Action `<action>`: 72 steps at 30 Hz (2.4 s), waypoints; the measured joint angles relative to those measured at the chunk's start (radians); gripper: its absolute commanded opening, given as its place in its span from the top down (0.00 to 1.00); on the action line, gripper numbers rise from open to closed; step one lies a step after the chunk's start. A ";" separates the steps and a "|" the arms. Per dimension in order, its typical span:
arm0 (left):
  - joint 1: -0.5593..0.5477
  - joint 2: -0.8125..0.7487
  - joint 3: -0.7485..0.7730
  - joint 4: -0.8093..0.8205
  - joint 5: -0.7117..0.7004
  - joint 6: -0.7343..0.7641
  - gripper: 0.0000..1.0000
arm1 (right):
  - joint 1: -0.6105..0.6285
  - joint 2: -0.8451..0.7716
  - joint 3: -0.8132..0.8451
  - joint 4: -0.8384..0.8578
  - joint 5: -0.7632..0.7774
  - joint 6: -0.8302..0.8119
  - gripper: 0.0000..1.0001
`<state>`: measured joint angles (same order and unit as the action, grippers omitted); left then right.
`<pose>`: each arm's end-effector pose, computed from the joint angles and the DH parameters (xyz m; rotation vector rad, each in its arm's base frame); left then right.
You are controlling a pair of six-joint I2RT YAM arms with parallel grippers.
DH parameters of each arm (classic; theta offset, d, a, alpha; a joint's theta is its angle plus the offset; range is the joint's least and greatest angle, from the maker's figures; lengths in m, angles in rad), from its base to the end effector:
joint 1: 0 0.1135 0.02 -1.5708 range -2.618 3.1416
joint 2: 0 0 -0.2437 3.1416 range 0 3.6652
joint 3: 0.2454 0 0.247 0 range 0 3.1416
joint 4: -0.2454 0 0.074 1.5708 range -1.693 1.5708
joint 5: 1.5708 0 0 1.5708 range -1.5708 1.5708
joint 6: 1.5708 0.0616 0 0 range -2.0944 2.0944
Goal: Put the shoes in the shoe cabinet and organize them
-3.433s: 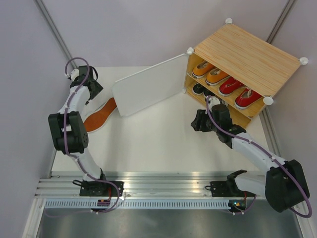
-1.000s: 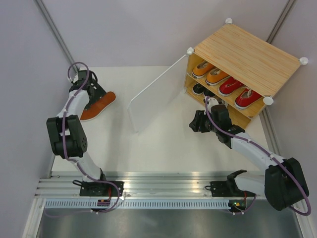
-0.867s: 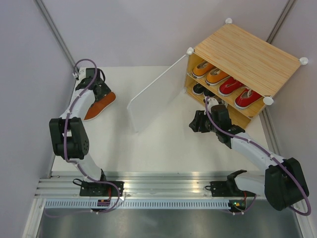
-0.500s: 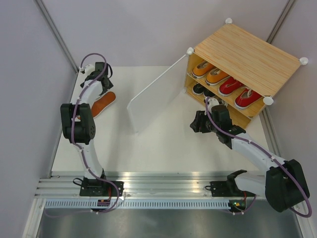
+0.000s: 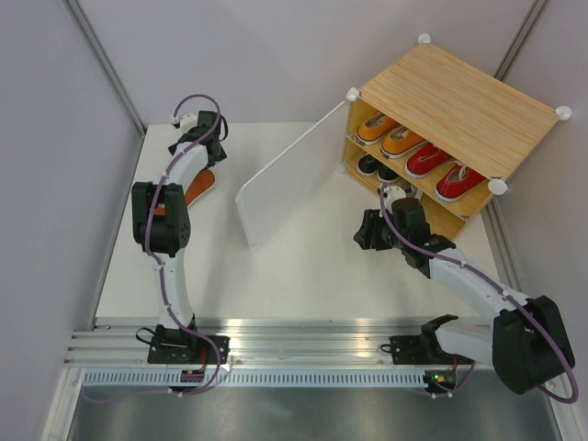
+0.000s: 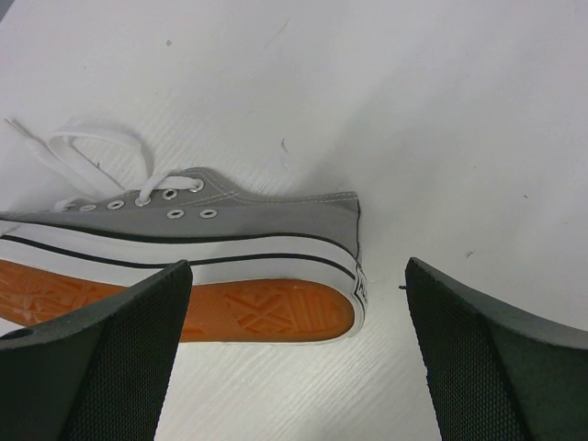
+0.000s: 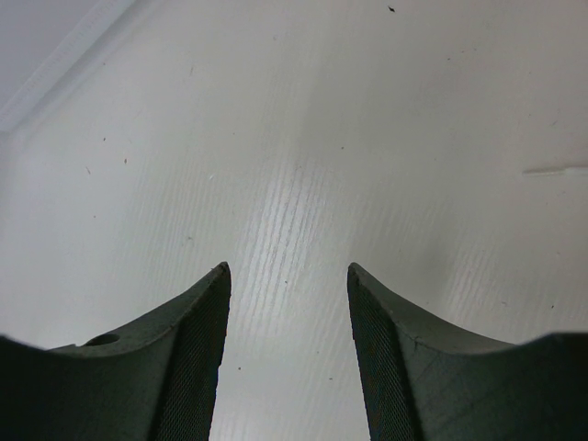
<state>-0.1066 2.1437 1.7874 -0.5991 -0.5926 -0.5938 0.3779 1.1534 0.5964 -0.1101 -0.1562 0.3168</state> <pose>0.4708 -0.0158 0.1888 -0.7851 2.2174 0.4161 0.2402 0.1057 0.1771 -0.1565 2.2807 0.5455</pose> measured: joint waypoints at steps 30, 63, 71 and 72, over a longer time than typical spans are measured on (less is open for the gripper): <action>-0.024 -0.283 -0.411 -0.062 0.071 0.123 0.21 | 0.000 0.060 0.000 -0.002 -0.037 0.002 0.41; 0.185 -0.350 -0.336 -0.006 0.174 0.073 0.13 | 0.000 0.051 -0.020 0.012 -0.071 0.010 0.41; 0.223 -0.230 -0.311 0.055 0.229 0.090 0.14 | 0.000 0.051 -0.020 0.011 -0.071 0.009 0.41; 0.224 -0.226 -0.312 0.056 0.235 0.090 0.14 | 0.000 0.051 -0.020 0.011 -0.071 0.009 0.41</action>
<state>0.1177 1.9179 1.4757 -0.5430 -0.3576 -0.5037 0.3782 1.2041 0.5766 -0.0986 -0.2276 0.3256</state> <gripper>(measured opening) 0.865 0.589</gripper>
